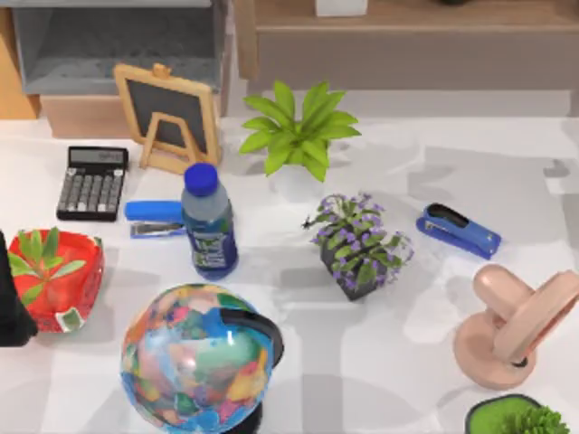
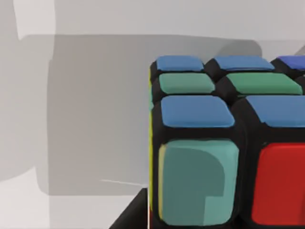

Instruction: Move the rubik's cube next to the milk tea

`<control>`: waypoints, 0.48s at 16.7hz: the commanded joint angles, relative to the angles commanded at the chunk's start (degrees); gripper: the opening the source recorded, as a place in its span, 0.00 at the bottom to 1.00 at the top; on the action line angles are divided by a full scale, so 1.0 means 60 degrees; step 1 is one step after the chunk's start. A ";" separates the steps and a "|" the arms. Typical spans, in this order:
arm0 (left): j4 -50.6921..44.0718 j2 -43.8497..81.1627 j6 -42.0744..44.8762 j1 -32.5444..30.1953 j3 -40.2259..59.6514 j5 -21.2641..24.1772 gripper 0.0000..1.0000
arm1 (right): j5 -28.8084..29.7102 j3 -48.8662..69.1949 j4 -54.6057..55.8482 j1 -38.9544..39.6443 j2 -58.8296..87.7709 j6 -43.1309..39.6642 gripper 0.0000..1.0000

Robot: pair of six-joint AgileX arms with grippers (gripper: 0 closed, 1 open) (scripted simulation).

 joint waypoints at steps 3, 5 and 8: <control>0.0000 0.0000 0.0000 0.0000 0.0000 0.0000 1.00 | 0.0000 0.0000 0.0000 0.0000 0.0000 0.0000 0.38; 0.0000 0.0000 0.0000 0.0000 0.0000 0.0000 1.00 | 0.0000 0.0000 0.0000 0.0000 0.0000 0.0000 0.53; 0.0000 0.0000 0.0000 0.0000 0.0000 0.0000 1.00 | 0.0000 0.0000 0.0000 0.0000 0.0000 0.0000 0.75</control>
